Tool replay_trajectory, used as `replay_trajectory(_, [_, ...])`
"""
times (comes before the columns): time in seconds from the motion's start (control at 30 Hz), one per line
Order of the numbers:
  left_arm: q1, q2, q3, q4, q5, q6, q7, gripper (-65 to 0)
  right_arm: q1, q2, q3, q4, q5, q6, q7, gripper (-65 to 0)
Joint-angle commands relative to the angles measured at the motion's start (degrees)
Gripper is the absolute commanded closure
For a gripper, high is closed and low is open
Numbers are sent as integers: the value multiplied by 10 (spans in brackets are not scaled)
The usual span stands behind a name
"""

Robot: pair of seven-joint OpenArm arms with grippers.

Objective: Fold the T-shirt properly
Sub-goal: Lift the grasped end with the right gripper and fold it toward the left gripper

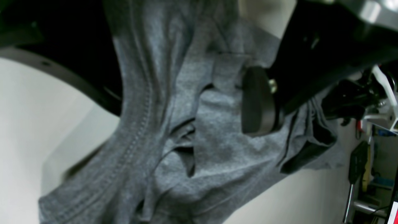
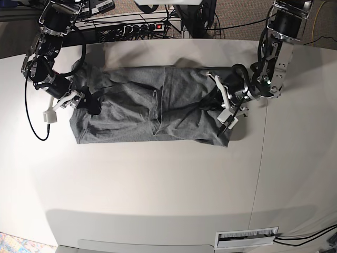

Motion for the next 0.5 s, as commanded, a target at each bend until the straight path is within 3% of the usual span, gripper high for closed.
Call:
replay_trajectory(0.0, [9,-6,3,-4,44,6,54,0,6,5,2,7,-4,3,0,-444])
replay_trajectory(0.13, [9,-6,3,-4,52,6,50,0,1,1,-10,7,-6,3,-7,-444])
replay_trajectory(0.37, [9,-6,3,-4,52,6,44,0,-6,-1,-126,7,-27,3,-5,-444])
replay_trajectory(0.47, [9,-6,3,-4,53,7,44,0,3,-1,-147,7,-45,3,-7,-427])
